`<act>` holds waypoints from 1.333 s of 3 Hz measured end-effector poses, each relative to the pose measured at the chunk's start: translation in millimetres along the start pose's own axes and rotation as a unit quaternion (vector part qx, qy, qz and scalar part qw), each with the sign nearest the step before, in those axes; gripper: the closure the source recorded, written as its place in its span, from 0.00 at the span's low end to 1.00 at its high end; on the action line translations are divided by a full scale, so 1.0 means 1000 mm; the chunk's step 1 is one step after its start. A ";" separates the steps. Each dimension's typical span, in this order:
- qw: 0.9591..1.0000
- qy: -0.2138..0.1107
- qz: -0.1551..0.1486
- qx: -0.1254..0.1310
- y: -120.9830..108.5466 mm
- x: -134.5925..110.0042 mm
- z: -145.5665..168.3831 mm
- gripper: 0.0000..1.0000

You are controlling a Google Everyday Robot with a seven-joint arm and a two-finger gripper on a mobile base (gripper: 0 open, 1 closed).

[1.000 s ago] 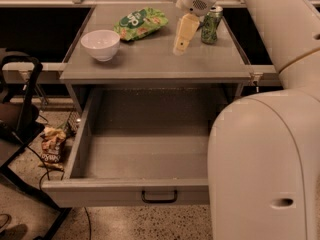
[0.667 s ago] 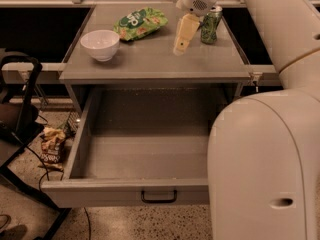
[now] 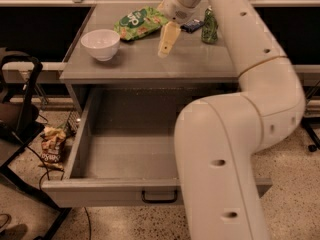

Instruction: Place green rice chip bag into top drawer

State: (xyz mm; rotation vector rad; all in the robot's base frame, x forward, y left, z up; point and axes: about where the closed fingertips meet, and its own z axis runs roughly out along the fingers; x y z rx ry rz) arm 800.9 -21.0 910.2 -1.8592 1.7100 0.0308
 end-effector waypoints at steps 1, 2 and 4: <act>1.000 -0.013 -0.019 0.010 -0.015 -0.018 0.032 0.00; 0.999 -0.012 -0.002 0.053 -0.040 -0.020 0.045 0.00; 0.992 -0.015 0.076 0.099 -0.065 -0.008 0.053 0.00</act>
Offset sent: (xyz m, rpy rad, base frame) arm 0.2175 0.0204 0.0715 0.0739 -0.1667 -0.1228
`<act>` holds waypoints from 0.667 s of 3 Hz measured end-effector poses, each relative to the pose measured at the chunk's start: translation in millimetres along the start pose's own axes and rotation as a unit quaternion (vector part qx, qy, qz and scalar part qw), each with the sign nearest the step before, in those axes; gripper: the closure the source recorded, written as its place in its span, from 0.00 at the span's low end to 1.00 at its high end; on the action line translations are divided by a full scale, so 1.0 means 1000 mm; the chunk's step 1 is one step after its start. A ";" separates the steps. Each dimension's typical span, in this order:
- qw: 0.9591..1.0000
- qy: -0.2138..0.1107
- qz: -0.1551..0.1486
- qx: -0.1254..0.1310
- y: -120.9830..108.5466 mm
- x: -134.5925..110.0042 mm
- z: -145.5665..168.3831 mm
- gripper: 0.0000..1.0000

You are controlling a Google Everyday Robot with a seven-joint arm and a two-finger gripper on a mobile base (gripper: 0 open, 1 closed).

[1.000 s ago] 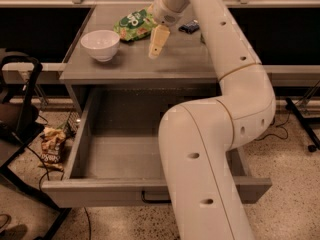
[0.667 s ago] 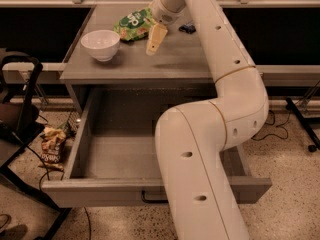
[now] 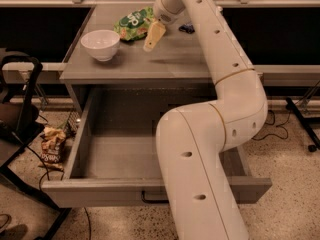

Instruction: Place green rice chip bag into top drawer

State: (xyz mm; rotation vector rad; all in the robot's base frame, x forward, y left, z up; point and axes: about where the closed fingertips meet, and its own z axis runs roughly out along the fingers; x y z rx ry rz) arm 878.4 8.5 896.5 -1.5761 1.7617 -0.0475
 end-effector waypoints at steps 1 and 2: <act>1.000 -0.027 -0.001 0.012 -0.003 -0.012 0.025 0.00; 0.998 -0.044 0.012 0.040 -0.016 -0.017 0.042 0.00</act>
Offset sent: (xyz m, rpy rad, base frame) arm 0.1416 0.0224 0.0295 0.1593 -0.1476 -0.0794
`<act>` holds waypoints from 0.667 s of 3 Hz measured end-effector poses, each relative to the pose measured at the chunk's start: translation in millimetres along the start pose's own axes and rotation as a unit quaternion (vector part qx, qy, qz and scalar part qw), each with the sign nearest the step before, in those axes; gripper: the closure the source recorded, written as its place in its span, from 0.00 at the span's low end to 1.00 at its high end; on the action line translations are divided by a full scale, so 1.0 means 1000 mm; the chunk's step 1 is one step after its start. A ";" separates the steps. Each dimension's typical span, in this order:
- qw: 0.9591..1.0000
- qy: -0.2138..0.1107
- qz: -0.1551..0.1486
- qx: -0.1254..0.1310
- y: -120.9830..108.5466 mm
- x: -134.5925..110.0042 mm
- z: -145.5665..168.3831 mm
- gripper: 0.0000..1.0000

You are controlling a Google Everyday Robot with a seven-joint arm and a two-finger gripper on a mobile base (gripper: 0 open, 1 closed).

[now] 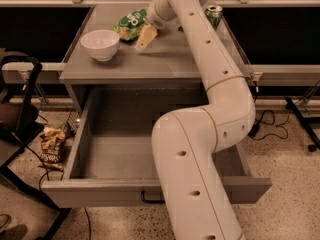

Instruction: Place green rice chip bag into top drawer

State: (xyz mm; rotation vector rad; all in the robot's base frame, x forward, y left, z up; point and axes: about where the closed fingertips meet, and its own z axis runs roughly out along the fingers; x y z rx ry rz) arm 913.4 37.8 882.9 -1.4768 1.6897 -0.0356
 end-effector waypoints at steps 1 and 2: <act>0.999 -0.006 0.037 0.040 -0.018 0.008 0.011 0.00; 0.995 0.007 0.069 0.073 -0.033 0.012 0.014 0.00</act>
Offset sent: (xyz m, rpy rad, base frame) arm 0.1746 -0.0394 0.0691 0.1151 -0.0612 -0.2976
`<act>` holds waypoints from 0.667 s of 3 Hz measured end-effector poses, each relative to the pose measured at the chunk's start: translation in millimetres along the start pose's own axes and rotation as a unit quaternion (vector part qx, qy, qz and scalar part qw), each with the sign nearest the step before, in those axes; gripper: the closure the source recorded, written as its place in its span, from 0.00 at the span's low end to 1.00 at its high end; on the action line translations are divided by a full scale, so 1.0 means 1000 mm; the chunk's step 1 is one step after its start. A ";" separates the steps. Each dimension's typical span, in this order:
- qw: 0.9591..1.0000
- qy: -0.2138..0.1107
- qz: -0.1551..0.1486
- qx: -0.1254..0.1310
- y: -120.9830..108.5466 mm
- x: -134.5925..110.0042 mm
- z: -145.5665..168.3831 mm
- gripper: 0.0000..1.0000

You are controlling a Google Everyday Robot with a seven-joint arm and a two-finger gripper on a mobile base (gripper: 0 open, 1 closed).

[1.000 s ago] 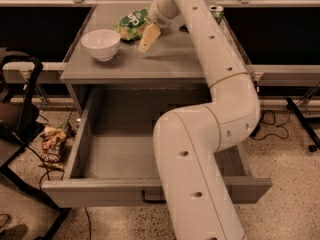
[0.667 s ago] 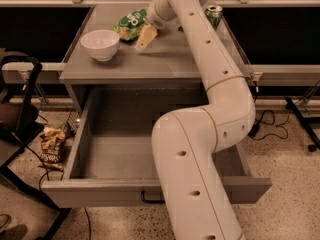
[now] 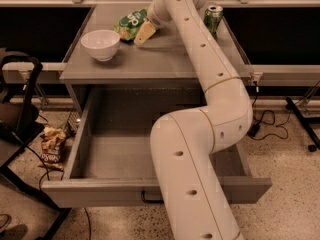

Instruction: Place green rice chip bag into top drawer

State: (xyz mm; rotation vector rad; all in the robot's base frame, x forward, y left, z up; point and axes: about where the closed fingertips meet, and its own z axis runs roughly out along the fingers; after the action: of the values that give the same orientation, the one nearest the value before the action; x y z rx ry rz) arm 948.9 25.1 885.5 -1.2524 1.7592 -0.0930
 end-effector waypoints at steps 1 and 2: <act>0.999 0.014 0.041 0.023 -0.010 0.009 0.005 0.00; 0.995 0.026 0.092 0.010 0.000 0.019 0.016 0.00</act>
Offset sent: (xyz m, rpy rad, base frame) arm 0.2083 -0.0366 0.0378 0.1605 0.1461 -0.2015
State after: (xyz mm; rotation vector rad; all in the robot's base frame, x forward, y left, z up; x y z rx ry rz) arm 959.6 17.2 864.7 -1.0762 1.9050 -0.0366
